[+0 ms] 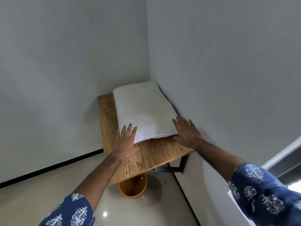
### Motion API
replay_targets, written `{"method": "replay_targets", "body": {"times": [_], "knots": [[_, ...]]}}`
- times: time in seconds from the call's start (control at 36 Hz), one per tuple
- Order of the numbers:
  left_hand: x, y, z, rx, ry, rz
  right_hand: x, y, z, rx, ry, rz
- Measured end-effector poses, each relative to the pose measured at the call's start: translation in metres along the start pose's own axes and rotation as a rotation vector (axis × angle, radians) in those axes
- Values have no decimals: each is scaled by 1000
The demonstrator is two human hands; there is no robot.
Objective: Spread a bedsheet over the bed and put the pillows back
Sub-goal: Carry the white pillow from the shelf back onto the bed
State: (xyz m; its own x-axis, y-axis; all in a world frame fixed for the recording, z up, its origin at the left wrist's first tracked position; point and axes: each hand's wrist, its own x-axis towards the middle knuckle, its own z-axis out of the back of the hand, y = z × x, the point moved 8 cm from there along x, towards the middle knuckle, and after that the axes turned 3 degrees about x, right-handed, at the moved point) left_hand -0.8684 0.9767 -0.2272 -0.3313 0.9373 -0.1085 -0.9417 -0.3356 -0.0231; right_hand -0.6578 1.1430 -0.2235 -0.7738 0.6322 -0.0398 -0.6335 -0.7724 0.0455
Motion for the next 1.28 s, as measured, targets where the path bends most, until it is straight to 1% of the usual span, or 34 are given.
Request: {"method": "replay_targets", "body": {"times": [0.08, 0.19, 0.33, 0.42, 0.53, 0.67, 0.78, 0.83, 0.89, 0.97, 1.0, 1.06, 1.08, 1.11, 1.14, 1.22, 1.28], "knots": [[19, -1, -15, 33, 33, -2, 21, -13, -23, 28, 61, -4], [43, 7, -30, 51, 39, 30, 43, -15, -40, 9, 96, 75], [79, 8, -38, 5, 48, 76, 71, -17, -54, 28, 68, 59], [91, 6, -47, 23, 63, 62, 85, -19, -60, 47, 67, 33], [85, 3, -57, 25, 89, 41, 91, -22, -64, 119, 16, 110], [60, -11, -55, 98, 88, -4, 71, -20, -47, 102, -112, 154], [30, -21, -44, 81, 102, -16, 33, -14, -47, 211, -184, 163], [7, -28, -42, 62, 110, -29, 7, -12, -45, 234, -203, 157], [-21, -38, -43, 77, 90, -86, -24, -10, -50, 249, -187, 174], [-56, -39, -48, -14, 83, -178, -60, -18, -66, 346, -99, 201], [-62, -35, -50, -89, 110, -202, -68, -23, -70, 419, -63, 201], [-65, -22, -51, -272, 213, -225, -73, -31, -72, 601, 25, 204], [-60, -17, -47, -346, 226, -228, -70, -33, -70, 677, 59, 205], [-51, -10, -42, -414, 206, -206, -64, -35, -66, 744, 77, 196], [-40, 0, -37, -498, 167, -145, -56, -37, -63, 808, 83, 165], [2, 37, -36, -745, 39, 171, -16, -46, -47, 990, 39, -21], [27, 55, -40, -910, -13, 393, 18, -45, -39, 1031, 47, -121]]}}
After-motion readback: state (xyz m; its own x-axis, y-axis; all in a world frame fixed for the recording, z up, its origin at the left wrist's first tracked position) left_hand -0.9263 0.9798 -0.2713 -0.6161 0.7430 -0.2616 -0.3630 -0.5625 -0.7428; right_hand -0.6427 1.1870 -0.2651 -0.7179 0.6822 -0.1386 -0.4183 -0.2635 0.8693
